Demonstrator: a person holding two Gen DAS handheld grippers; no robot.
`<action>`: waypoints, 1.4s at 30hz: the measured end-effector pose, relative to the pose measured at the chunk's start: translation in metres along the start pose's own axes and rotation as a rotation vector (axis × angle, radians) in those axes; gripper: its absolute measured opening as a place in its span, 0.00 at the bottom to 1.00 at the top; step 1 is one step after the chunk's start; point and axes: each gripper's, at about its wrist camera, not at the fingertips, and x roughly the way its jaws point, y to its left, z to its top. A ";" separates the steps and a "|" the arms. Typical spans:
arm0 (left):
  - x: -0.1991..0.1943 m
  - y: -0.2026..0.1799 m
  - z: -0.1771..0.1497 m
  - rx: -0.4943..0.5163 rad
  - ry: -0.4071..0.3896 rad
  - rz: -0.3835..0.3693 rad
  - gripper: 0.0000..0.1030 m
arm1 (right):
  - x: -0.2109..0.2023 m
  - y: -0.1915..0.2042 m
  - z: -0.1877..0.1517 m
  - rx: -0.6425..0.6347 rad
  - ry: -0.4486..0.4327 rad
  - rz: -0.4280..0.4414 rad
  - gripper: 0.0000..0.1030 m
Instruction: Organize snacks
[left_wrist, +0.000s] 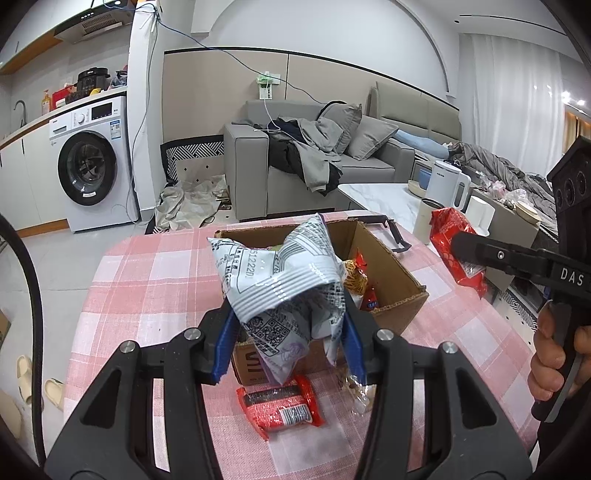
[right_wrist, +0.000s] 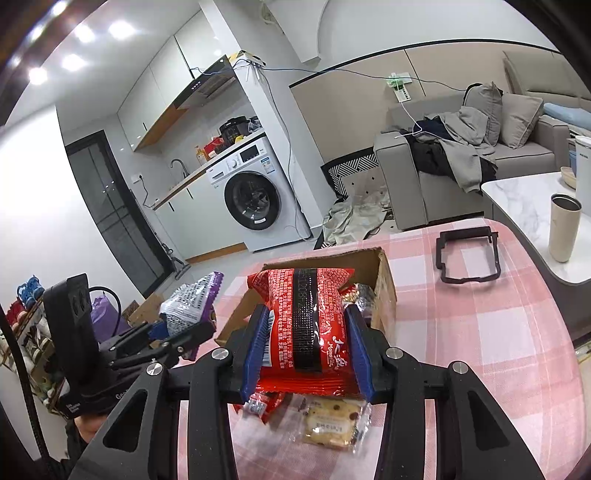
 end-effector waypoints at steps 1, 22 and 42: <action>0.002 0.001 0.002 -0.002 0.000 0.000 0.45 | 0.001 0.001 0.002 0.000 -0.002 -0.001 0.41; 0.054 0.014 0.036 -0.029 0.009 0.014 0.45 | 0.037 0.002 0.028 0.019 0.007 0.002 0.41; 0.122 0.011 0.044 -0.031 0.070 0.034 0.45 | 0.082 -0.011 0.040 0.062 0.021 -0.013 0.41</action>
